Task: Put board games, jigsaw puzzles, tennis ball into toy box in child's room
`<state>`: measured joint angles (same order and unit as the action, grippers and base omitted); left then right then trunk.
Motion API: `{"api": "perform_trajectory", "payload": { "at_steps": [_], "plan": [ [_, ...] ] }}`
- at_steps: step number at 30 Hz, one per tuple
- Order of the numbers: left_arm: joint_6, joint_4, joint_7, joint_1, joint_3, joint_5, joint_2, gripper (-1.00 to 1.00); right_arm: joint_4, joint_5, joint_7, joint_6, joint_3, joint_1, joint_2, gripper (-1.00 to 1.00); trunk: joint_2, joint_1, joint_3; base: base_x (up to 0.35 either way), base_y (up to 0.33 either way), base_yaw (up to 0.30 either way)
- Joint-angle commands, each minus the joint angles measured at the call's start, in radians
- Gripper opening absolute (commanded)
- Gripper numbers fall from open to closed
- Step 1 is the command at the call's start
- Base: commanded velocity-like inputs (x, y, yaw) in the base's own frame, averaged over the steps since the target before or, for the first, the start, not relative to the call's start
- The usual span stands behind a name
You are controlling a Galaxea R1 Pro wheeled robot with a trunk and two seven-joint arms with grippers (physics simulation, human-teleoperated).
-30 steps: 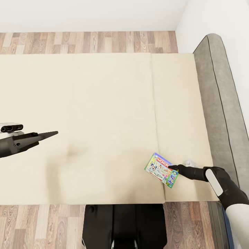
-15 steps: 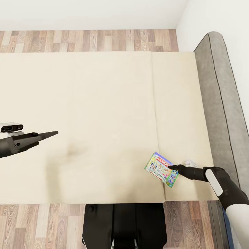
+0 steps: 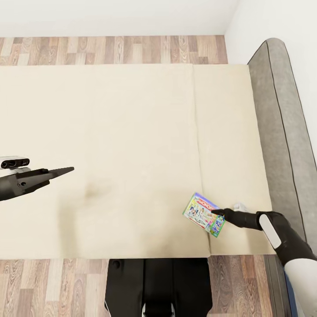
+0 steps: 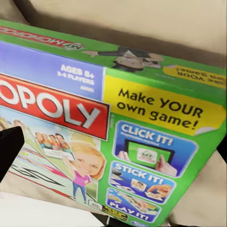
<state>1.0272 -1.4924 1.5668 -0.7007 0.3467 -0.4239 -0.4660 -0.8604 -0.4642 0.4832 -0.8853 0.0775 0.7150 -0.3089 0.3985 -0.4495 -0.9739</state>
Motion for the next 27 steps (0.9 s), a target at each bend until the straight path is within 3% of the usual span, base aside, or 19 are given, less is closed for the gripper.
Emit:
{"api": "perform_trajectory", "payload": {
  "at_steps": [1,9,14,27],
  "plan": [
    [0.011,0.0,0.004,0.0,0.0,0.001,0.0,1.0,-0.001,0.003,0.007,-0.006,0.002,0.004,0.003,1.0,0.002,-0.001,-0.001,0.0,0.0,0.0],
    [0.011,0.0,0.004,0.0,0.0,0.001,-0.001,1.0,-0.002,0.003,0.012,-0.01,-0.015,0.039,0.049,1.0,0.002,-0.001,-0.002,0.0,0.0,0.0],
    [0.011,0.0,0.004,0.0,0.0,0.0,-0.002,1.0,-0.005,0.003,0.011,-0.01,-0.054,0.057,0.058,1.0,0.002,-0.001,-0.002,0.0,0.0,0.0],
    [0.011,0.0,0.004,0.0,0.0,0.001,-0.002,1.0,-0.003,0.001,0.01,-0.011,-0.069,0.074,0.091,1.0,0.002,-0.001,-0.002,0.0,0.0,0.0]
  ]
}}
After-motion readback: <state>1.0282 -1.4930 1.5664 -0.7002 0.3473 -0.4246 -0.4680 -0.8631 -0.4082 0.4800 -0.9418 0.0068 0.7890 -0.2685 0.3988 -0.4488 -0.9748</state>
